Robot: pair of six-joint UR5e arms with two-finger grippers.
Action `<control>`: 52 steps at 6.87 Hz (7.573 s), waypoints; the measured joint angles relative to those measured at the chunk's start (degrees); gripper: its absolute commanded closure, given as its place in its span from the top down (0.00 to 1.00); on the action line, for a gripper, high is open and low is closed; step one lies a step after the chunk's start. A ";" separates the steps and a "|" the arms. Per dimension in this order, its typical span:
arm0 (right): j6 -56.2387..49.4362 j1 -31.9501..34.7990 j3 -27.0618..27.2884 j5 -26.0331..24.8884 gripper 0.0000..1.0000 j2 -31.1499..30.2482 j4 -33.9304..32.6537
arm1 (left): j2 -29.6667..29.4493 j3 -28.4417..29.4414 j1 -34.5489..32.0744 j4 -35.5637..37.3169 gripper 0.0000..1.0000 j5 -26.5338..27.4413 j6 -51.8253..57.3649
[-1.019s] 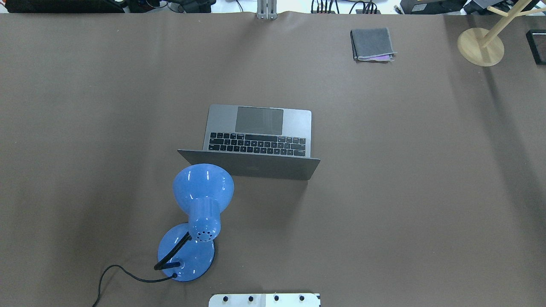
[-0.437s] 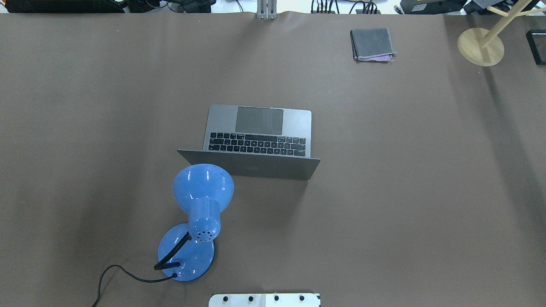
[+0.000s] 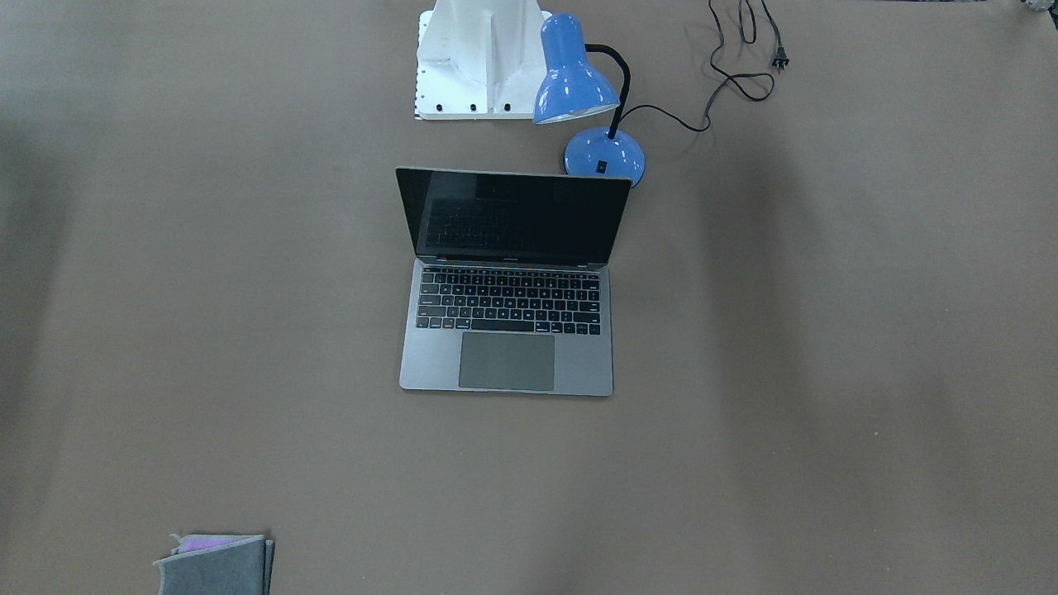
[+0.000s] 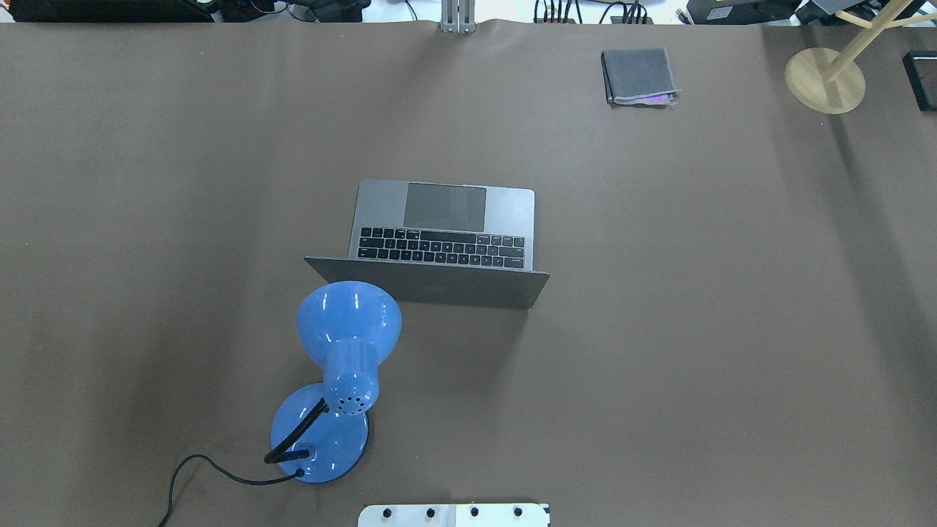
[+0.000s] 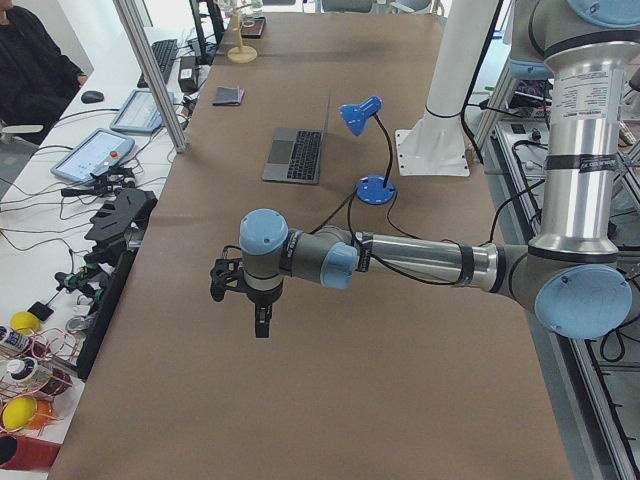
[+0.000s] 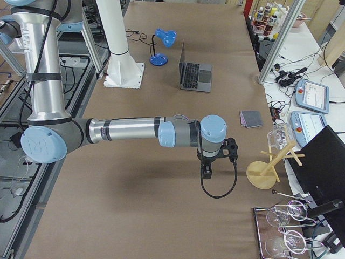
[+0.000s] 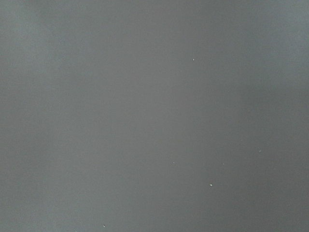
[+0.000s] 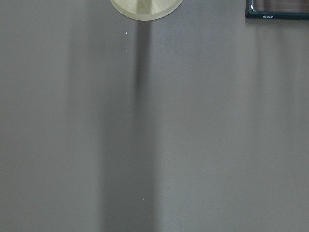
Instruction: Close laptop
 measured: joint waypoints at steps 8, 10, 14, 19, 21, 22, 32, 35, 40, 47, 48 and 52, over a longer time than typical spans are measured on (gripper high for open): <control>5.54 -3.97 0.59 2.94 1.00 3.97 0.49 | -6.15 1.86 2.88 -0.53 0.98 -0.80 -0.52; 19.38 -12.07 5.32 3.89 0.48 6.80 0.75 | -12.17 4.02 6.28 -0.66 0.36 -5.62 -2.97; 38.60 -26.99 17.91 4.74 0.00 7.42 0.79 | -16.80 0.61 17.22 -4.30 0.00 -12.88 -19.52; 49.68 -42.15 25.36 9.10 0.00 9.69 1.18 | -17.19 -8.90 30.20 -5.21 0.00 -21.99 -32.09; 56.56 -48.44 25.86 5.72 0.00 13.43 1.35 | -17.22 -9.59 33.63 -6.22 0.00 -21.59 -34.56; 58.86 -51.10 25.86 3.89 0.00 14.84 1.36 | -17.22 -9.63 34.80 -6.42 0.00 -21.10 -35.25; 64.19 -55.63 16.01 -5.01 0.00 27.45 5.78 | -21.68 -9.27 42.13 -12.69 0.00 -19.04 -48.72; 65.31 -54.98 13.54 -5.09 0.00 28.44 10.00 | -24.02 -7.57 42.60 -12.97 0.00 -18.85 -49.30; 65.43 -54.08 12.70 -7.37 0.00 28.78 10.95 | -29.17 -3.68 42.31 -13.22 0.00 -16.33 -49.39; 65.31 -48.70 -3.75 -8.91 0.00 36.32 20.26 | -38.24 13.18 36.68 -21.98 0.00 -11.52 -49.35; 65.32 -48.32 -7.36 -9.36 0.00 37.26 23.21 | -39.51 16.13 36.85 -23.56 0.00 -10.16 -49.35; 65.25 -48.53 -18.01 -12.19 0.00 40.40 30.25 | -43.27 23.36 41.09 -26.34 0.00 -1.96 -49.35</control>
